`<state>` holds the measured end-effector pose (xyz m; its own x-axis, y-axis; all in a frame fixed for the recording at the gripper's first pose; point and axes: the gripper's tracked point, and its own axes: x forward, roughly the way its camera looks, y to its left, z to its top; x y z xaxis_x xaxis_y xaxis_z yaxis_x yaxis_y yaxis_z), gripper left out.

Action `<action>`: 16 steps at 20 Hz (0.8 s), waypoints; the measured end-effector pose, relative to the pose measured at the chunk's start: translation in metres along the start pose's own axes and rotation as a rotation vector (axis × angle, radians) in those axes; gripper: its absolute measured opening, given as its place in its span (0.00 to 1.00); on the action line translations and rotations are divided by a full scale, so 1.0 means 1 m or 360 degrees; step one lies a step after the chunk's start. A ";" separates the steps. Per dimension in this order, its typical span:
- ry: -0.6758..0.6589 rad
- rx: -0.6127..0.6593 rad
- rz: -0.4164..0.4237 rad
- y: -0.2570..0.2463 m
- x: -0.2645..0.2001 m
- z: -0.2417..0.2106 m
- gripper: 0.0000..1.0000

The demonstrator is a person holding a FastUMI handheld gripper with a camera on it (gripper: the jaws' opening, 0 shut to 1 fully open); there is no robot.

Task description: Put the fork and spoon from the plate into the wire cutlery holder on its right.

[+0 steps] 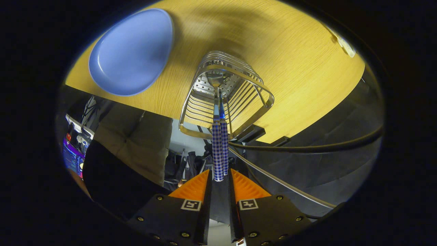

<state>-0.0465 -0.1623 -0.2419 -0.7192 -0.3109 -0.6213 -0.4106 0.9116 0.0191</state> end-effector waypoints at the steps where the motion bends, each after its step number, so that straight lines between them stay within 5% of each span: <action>1: -0.0004 0.0006 0.0009 0.001 -0.002 -0.002 0.26; 5: -0.0084 0.0045 0.0059 0.006 0.002 -0.013 0.43; 8: -0.0253 0.0116 0.0104 0.010 0.000 -0.019 1.00; 16: -0.0795 0.0288 0.0229 0.034 -0.007 -0.006 0.97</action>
<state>-0.0590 -0.1310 -0.2325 -0.3893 -0.0546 -0.9195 -0.1935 0.9808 0.0236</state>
